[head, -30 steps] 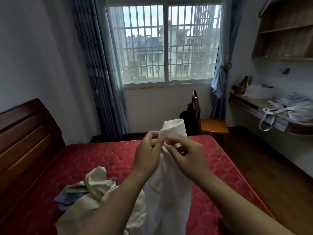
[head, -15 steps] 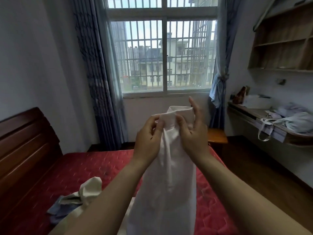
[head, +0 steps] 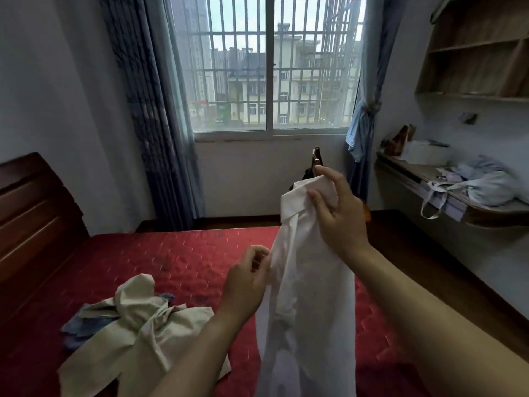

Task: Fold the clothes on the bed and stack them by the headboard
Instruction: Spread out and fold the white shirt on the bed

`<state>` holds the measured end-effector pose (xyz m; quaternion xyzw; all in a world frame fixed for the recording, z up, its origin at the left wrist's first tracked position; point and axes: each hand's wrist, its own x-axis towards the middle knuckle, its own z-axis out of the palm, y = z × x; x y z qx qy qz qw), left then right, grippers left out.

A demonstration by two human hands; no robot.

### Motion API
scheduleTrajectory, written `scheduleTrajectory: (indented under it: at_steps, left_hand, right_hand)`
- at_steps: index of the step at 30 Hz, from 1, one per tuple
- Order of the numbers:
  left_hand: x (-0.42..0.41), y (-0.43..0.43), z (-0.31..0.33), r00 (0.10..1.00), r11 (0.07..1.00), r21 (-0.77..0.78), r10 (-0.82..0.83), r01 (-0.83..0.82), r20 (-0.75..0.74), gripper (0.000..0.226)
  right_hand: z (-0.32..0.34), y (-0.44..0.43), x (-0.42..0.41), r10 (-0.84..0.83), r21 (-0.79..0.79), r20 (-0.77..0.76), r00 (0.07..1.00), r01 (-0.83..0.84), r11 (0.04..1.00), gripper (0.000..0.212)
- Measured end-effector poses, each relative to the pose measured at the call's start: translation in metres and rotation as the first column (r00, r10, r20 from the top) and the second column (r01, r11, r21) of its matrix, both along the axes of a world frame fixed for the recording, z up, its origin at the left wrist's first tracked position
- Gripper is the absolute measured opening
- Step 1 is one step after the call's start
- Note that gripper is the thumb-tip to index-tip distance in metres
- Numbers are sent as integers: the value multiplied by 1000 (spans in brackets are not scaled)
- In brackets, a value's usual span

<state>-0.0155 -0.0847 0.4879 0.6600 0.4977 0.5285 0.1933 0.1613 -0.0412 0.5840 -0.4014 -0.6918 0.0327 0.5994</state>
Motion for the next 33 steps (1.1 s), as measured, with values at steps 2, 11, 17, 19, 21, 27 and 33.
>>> scheduleTrajectory:
  at_steps: [2, 11, 17, 19, 21, 27, 33]
  left_hand:
    - [15, -2, -6, 998, 998, 35, 57, -58, 31, 19]
    - [93, -18, -36, 991, 989, 101, -100, 109, -85, 19]
    - [147, -20, -47, 995, 997, 26, 68, -66, -76, 46]
    - [169, -20, -48, 993, 992, 39, 117, -116, -22, 50]
    - [186, -19, -50, 984, 983, 49, 179, -178, -14, 49]
    - [192, -14, -76, 973, 972, 24, 232, -232, -1, 12]
    - [152, -22, -73, 942, 948, -107, 312, -300, 123, 31]
  right_hand:
    - [-9, 0, 18, -13, -34, -5, 1000, 13, 999, 36]
    - [-21, 17, 73, -49, -76, -86, 995, 43, 996, 35]
    - [-26, 21, 98, -43, -72, -108, 993, 35, 997, 34]
    - [-28, 21, 104, -47, -71, -119, 992, 39, 997, 34]
    - [-31, 21, 110, -50, -73, -138, 989, 40, 997, 34]
    - [-38, 24, 128, -27, -69, -195, 980, 14, 998, 34]
    - [-44, 17, 138, -13, -93, -196, 980, -6, 996, 34]
